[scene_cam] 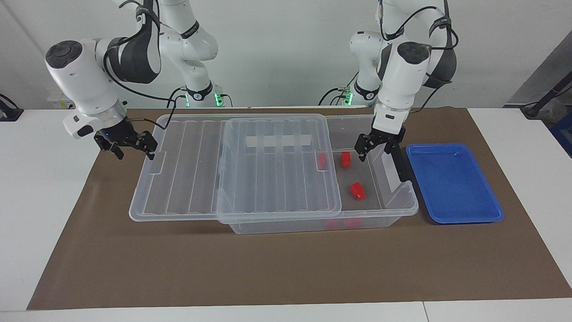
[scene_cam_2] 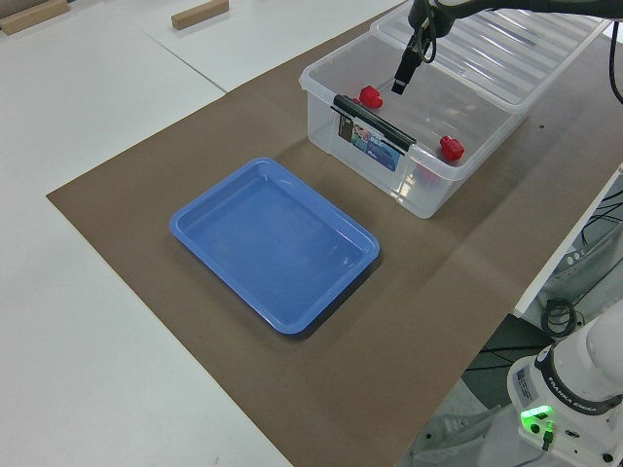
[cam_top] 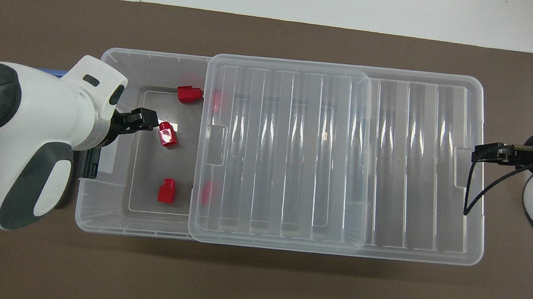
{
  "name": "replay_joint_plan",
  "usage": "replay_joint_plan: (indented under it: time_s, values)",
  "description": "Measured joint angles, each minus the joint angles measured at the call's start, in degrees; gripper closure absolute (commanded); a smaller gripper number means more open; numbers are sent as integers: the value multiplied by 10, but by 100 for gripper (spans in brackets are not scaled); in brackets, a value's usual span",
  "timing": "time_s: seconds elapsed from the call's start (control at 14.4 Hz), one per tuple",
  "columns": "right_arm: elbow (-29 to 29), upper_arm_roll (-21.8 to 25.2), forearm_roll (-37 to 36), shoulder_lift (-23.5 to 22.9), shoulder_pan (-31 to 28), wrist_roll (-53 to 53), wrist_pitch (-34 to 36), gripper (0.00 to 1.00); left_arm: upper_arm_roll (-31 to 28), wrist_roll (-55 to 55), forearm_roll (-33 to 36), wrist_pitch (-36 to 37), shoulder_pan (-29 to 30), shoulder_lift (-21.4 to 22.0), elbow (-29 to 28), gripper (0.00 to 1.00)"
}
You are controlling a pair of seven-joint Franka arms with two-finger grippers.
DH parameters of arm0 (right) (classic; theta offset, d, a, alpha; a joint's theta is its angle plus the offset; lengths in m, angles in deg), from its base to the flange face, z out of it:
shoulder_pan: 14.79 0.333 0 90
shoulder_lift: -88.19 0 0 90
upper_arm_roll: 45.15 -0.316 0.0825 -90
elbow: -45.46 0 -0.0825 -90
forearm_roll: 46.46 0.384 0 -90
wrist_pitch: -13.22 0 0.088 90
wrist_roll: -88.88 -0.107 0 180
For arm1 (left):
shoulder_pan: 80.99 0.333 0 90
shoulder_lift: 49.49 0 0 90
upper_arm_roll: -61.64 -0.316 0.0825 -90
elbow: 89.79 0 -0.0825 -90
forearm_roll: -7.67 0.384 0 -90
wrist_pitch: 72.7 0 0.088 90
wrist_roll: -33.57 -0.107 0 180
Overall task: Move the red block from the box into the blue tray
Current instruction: 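Reach the left gripper into the box toward a red block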
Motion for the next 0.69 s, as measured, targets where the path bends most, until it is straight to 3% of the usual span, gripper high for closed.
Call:
replay_joint_plan:
  time_s: [0.35,0.69]
  values:
    - [16,-3,0,36,44,-85,50,0,-3,3,0,-75,-5,-31,-30,0]
    - [121,-5,-2,28,60,-128,148,0,-6,3,0,-150,-5,-76,-59,0]
